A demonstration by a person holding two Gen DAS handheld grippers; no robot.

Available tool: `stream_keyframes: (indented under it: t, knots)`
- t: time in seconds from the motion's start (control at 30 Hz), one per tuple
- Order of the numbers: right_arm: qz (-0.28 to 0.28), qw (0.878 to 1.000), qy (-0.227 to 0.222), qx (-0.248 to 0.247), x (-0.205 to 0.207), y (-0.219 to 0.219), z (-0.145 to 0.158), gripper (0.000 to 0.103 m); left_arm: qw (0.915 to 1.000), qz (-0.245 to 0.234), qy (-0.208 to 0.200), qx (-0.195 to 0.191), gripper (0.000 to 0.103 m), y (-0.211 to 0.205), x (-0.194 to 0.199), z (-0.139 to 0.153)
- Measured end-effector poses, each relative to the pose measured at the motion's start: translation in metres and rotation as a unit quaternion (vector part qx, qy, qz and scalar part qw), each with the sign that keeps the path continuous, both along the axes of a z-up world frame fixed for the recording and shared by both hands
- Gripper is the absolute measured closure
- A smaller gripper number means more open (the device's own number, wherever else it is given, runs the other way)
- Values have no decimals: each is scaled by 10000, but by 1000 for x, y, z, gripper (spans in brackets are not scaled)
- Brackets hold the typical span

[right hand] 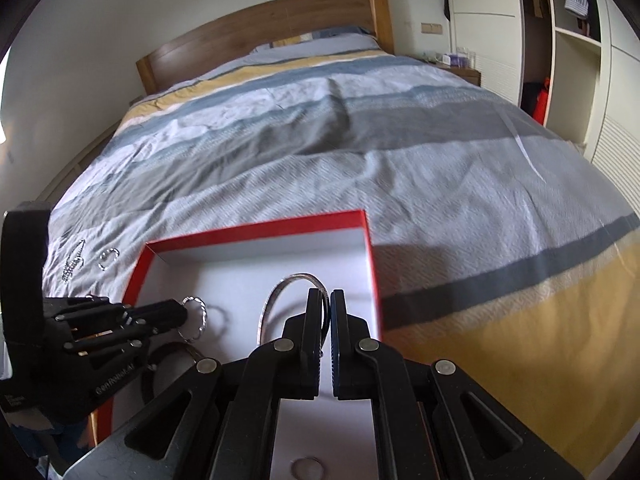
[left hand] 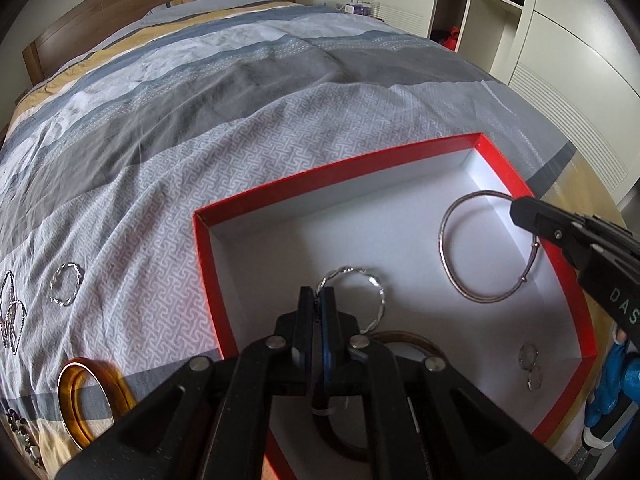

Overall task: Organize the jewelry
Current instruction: 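Open both tools to release the ring and bangle into the box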

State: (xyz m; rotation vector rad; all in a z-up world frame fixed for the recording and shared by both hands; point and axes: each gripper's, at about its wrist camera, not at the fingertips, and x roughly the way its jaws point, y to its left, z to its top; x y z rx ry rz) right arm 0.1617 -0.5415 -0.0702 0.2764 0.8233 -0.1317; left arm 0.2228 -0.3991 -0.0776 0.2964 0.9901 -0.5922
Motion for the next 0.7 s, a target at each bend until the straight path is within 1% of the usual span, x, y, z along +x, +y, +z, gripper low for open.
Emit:
stream_keyframes:
  t: [0.07,0.1,0.17,0.23,0.27,0.3,0.43,0.47,0.57,0.63,0.7]
  knots:
    - [-20,10000,37,-3,-2,-1,-2,98,10000,19,43,0,99,0,0,0]
    - [-33,10000,56,-16,-3,-1,-3,95,10000,15,55,4,99,0,0,1]
    - [-52,9999,81,-42,-5,-1,-4,95,10000,11,63,6,96,1,-1,3]
    - [-97,9999,92,-67,-9,-2,-1,95,9999,-18,112,-74,86,2,-3,6]
    - [-115,9999,83,-72,-11,-3,1,94,9999,-19,107,-109,83,3,-4,9]
    - [-132,9999,62,-78,-14,-3,4,93,9999,-20,83,-126,77,4,-6,12]
    - [-192,9997,-39,-134,-31,-1,22,90,9996,-31,-25,-268,74,12,-16,31]
    - [-199,9997,-68,-154,-36,0,28,90,9995,-11,-92,-305,72,16,-20,40]
    - [-222,9995,-153,-163,-51,6,45,81,9989,76,-138,-451,67,31,-33,60]
    - [-231,9993,-252,-168,-63,14,60,73,9983,163,-178,-527,65,44,-46,74]
    - [-197,9991,-337,-186,-76,24,74,71,9979,223,-213,-568,64,58,-58,84]
